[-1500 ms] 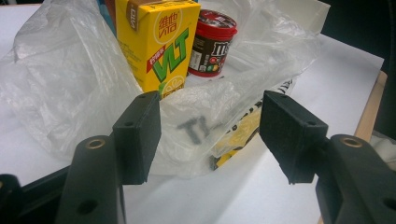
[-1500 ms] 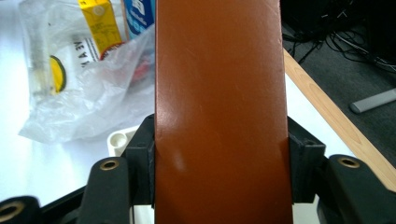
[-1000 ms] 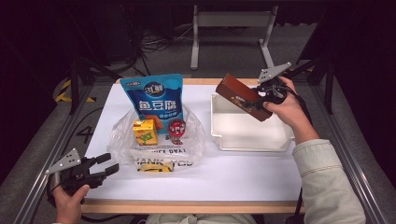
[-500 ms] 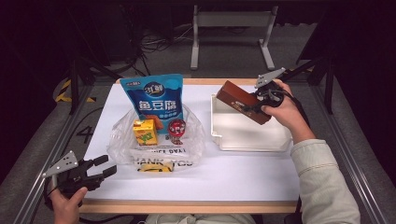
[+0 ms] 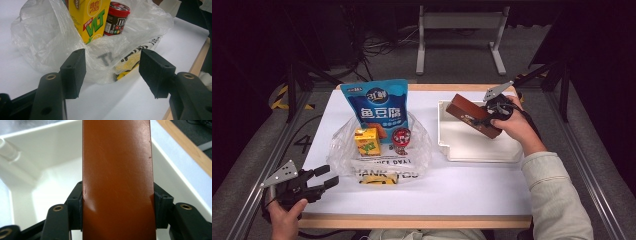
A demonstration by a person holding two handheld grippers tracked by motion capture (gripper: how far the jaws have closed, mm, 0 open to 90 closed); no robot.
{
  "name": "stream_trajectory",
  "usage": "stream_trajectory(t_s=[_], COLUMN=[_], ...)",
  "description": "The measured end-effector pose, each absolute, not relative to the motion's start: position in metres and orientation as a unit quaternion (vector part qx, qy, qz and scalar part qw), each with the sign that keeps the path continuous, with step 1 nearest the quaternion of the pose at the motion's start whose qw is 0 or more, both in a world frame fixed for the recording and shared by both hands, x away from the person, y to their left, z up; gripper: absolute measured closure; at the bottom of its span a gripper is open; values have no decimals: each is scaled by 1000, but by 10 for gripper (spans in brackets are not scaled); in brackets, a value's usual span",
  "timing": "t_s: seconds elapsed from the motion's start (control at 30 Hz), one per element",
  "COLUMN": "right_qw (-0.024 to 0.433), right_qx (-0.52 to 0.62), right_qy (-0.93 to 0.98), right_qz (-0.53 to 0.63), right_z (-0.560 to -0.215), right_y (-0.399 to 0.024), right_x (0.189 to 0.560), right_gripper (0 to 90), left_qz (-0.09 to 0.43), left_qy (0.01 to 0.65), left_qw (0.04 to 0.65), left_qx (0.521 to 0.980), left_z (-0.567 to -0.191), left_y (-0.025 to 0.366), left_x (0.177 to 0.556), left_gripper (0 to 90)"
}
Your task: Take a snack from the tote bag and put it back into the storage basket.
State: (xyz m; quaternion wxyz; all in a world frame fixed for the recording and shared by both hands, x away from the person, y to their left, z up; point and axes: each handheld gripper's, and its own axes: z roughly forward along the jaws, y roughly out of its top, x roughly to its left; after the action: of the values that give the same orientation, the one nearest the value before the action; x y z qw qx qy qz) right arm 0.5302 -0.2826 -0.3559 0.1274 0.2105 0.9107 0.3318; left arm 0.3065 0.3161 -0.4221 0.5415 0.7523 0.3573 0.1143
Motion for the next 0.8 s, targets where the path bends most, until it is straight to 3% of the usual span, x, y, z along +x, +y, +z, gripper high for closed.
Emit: stream_trajectory(t_s=[0.8], right_qw=[116], right_qx=[226], right_qy=[921], right_qz=[296], right_z=[-378], right_y=[-280], right_x=[538], right_gripper=[425], left_qz=[110], left_qy=[353], left_qw=[539], left_qx=[757], left_z=[-423], left_y=[315], left_x=[310], left_gripper=[380])
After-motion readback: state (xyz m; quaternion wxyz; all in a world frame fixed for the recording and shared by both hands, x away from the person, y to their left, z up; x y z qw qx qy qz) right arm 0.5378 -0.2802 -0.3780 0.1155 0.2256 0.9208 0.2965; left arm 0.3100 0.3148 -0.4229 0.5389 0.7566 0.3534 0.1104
